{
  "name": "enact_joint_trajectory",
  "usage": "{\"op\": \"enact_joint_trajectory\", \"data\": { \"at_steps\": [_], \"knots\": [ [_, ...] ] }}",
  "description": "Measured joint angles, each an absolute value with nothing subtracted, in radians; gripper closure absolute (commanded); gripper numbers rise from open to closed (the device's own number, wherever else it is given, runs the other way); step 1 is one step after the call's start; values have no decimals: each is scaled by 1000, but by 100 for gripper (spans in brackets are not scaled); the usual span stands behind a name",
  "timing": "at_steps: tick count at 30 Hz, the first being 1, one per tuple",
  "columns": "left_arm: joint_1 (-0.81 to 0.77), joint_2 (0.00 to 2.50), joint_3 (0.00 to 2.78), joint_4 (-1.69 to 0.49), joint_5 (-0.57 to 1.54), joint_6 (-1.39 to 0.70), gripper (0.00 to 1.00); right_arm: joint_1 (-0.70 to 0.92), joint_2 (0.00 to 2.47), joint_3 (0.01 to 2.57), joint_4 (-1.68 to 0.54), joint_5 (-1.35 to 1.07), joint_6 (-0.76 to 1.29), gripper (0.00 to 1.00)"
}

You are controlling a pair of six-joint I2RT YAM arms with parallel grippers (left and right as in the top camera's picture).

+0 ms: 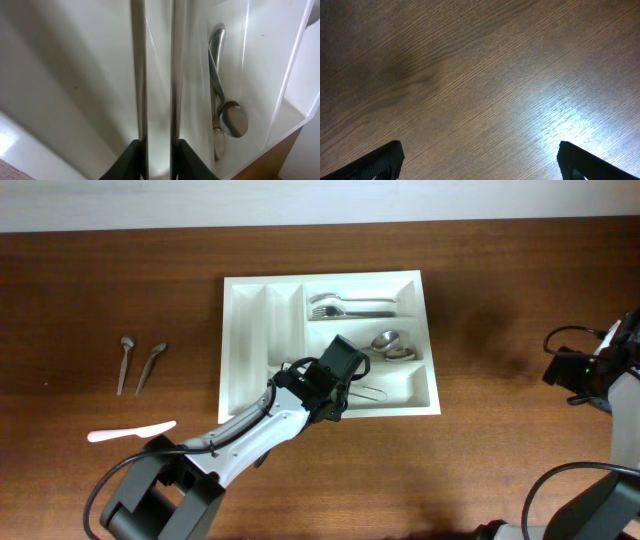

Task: Pack container
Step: 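Lower the tongs into the bottom compartment with the left gripper, then release the tongs and lift the left gripper back to the left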

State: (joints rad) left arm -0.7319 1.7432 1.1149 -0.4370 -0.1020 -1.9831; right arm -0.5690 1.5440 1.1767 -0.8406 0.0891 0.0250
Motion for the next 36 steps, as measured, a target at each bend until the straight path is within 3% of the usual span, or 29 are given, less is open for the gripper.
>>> {"op": "enact_joint_trajectory", "data": {
  "at_steps": [15,21,29,36],
  "knots": [
    [-732,1743,1115,-426,-101,-1987,54,-569,1544,1177,-841,89,25,1],
    [-729,1743,1115,-265,-93,-1948,53,-569,1544,1177,-841,89,26,1],
    [-677,1744,1197,-144,-66,-1561,40,-569,1544,1177,-840,89,26,1],
    [-587,1730,1388,-293,0,-1050,20,-569,1544,1177,-841,89,25,1]
  ]
}}
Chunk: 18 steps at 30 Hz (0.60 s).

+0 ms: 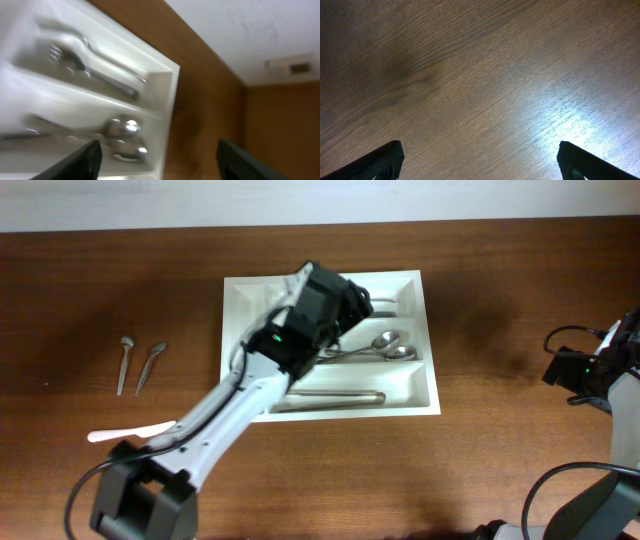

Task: Pack container
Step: 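Release the tongs and lift the left gripper back to the left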

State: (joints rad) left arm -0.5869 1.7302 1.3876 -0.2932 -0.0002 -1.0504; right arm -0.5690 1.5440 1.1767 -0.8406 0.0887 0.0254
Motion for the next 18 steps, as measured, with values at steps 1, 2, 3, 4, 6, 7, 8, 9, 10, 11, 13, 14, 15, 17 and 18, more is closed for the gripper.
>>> {"op": "enact_joint_trajectory", "data": {
  "at_steps": [1,2,3,4,6,7,8,9,10,11,13,14,15,17,18],
  "knots": [
    [-570,1720,1415,-357,8,-975,17,-569,1544,1177,-841,89,26,1],
    [-552,1704,1433,-410,13,-894,14,-569,1544,1177,-840,89,26,1],
    [-534,1691,1451,-458,17,-824,13,-569,1544,1177,-841,89,26,1],
    [-514,1676,1468,-506,23,-759,5,-569,1544,1177,-840,89,26,1],
    [-464,1636,1489,-597,27,-628,1,-569,1544,1177,-840,89,26,1],
    [-438,1617,1494,-635,23,-577,1,-569,1544,1177,-841,89,25,1],
    [-411,1595,1497,-673,15,-535,1,-569,1544,1177,-840,89,25,1],
    [-384,1576,1498,-707,4,-502,1,-569,1544,1177,-841,89,25,1],
    [-354,1556,1498,-737,-9,-471,1,-569,1544,1177,-840,89,26,1],
    [-329,1543,1499,-758,-20,-449,1,-569,1544,1177,-840,89,26,1],
    [-271,1522,1501,-794,-38,-414,1,-569,1544,1177,-841,89,26,1],
    [-245,1517,1502,-810,-44,-402,1,-569,1544,1177,-840,89,27,1],
    [-220,1514,1502,-825,-52,-387,0,-569,1544,1177,-841,89,26,1],
    [-171,1515,1502,-851,-73,-345,0,-569,1544,1177,-841,89,26,1],
    [-146,1516,1502,-858,-84,-318,0,-569,1544,1177,-840,89,25,1]
  ]
}}
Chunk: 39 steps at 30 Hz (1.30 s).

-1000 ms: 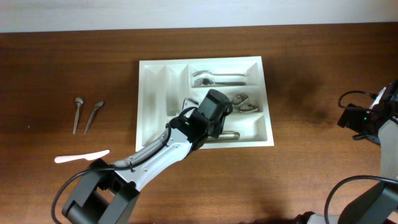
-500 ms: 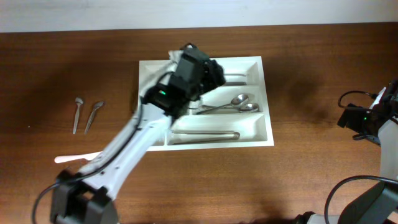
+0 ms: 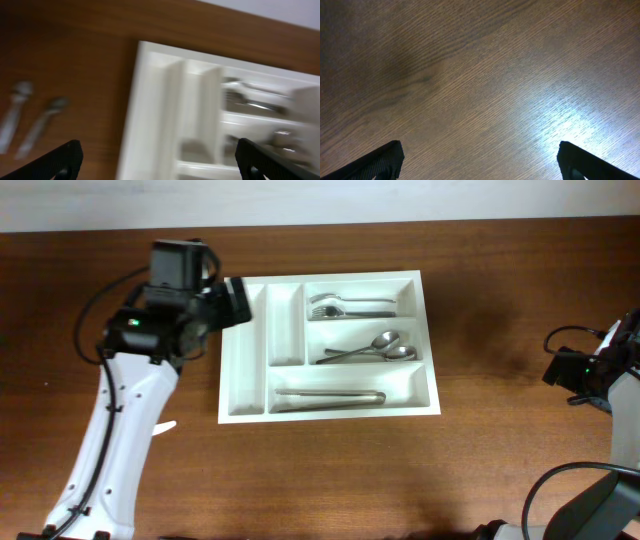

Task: Pack container
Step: 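Release the tongs and lift the left gripper back to the left, then lower the left gripper over the right silver spoon's handle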

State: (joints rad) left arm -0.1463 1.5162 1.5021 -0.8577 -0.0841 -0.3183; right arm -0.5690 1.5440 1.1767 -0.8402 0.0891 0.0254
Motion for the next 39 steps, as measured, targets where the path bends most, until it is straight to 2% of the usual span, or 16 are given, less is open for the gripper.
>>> {"op": "enact_joint_trajectory", "data": {
  "at_steps": [8,17,29,39],
  "knots": [
    [57,1602,1505,-826,-39,-136,1,-569,1544,1177,-841,89,26,1],
    [287,1818,1505,-837,38,-78,2,-569,1544,1177,-841,89,27,1],
    [288,1958,1505,-863,113,89,4,-569,1544,1177,-841,89,25,1],
    [288,2026,1505,-835,95,161,4,-569,1544,1177,-841,89,27,1]
  ]
}}
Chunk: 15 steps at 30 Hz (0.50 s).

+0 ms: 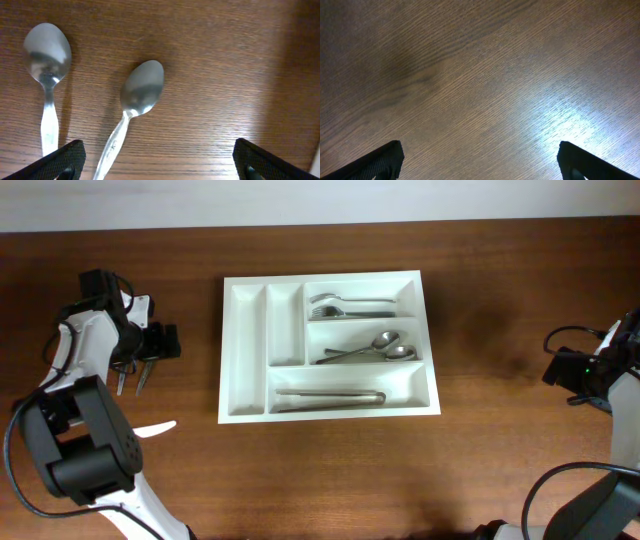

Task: Pack container
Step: 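Lower the left gripper over the right silver spoon's handle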

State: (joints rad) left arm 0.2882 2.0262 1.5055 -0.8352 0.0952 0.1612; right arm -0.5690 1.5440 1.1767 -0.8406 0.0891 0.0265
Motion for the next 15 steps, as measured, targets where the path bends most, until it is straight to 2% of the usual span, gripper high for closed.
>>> {"op": "enact_joint_trajectory", "data": {
  "at_steps": [6,9,15],
  "knots": [
    [288,2027,1505,-819,39,167,5,-569,1544,1177,-841,89,26,1],
    [288,2027,1505,-818,14,172,10,-569,1544,1177,-840,89,26,1],
    [288,2034,1505,-816,-9,193,10,-569,1544,1177,-841,89,26,2]
  ]
}}
